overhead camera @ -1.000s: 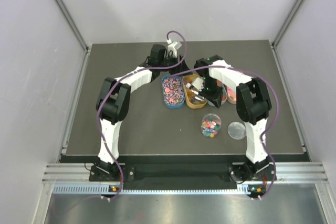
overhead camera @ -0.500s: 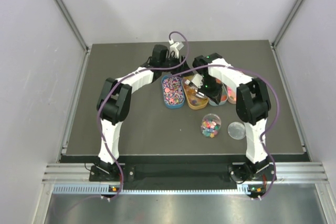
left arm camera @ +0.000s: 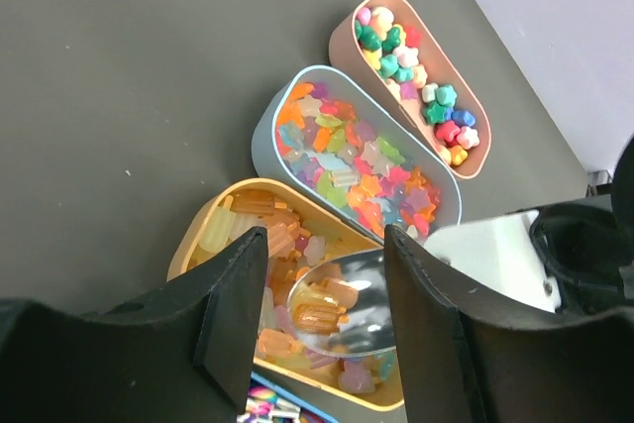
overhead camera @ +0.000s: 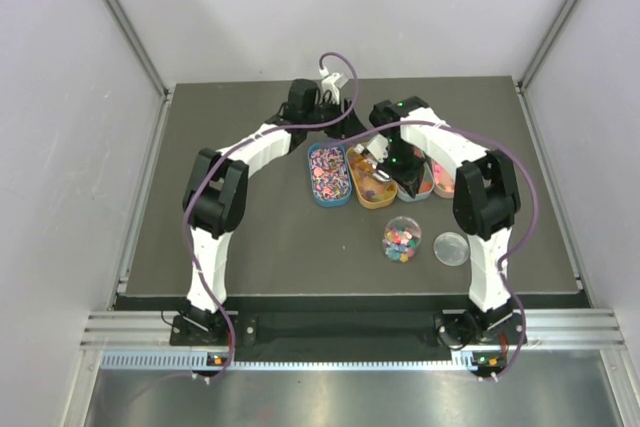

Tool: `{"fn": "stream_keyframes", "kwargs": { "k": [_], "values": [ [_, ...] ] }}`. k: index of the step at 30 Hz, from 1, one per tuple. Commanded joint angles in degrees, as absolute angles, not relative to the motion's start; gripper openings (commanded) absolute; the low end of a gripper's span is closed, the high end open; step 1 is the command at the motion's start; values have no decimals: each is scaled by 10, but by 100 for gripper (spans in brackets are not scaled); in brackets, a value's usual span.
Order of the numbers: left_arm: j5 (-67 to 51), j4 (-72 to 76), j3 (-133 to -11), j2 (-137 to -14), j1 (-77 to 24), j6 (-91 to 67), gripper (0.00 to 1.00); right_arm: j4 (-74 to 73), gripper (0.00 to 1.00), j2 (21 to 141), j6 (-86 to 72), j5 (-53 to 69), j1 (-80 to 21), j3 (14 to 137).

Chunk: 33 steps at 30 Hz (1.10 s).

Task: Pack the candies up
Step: Scoop the fake candies from the storage box.

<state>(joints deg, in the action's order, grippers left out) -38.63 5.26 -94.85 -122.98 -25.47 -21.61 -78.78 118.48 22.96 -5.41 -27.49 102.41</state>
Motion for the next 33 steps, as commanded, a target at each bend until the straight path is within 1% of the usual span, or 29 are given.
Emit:
{"fn": "stream_keyframes", "kwargs": {
  "k": [1, 7, 9, 13, 14, 16, 18, 22, 27, 28, 31, 33],
  "values": [
    [-388, 28, -964, -1159, -240, -196, 55, -820, 0, 1112, 216, -26, -243, 1018],
    [-393, -13, -946, -1093, -198, -179, 55, -694, 0, 1026, 232, -3, -229, 898],
    [-389, -27, -944, -1074, -187, -168, 56, -621, 0, 1006, 236, -2, -229, 840],
    [-376, -41, -933, -1052, -179, -153, 56, -484, 0, 966, 262, -18, -231, 743],
    [-374, -43, -933, -1049, -179, -152, 56, -421, 0, 960, 265, -26, -230, 704],
    [-374, -44, -927, -1041, -179, -153, 56, -350, 0, 939, 279, -44, -230, 663],
    [-381, -50, -928, -1035, -179, -149, 56, -338, 0, 927, 284, -61, -229, 660],
    [-378, -77, -946, -1032, -179, -123, 57, -362, 0, 864, 314, -60, -214, 678],
    [-384, -80, -944, -1027, -179, -111, 58, -527, 0, 824, 418, -69, -209, 756],
    [-395, -86, -943, -1027, -179, -103, 58, -593, 0, 814, 437, -69, -209, 780],
    [-412, -102, -943, -1030, -179, -97, 58, -699, 0, 774, 520, -66, -207, 793],
    [-434, -104, -941, -1032, -180, -105, 57, -727, 0, 737, 567, -83, -207, 783]
  ]
}}
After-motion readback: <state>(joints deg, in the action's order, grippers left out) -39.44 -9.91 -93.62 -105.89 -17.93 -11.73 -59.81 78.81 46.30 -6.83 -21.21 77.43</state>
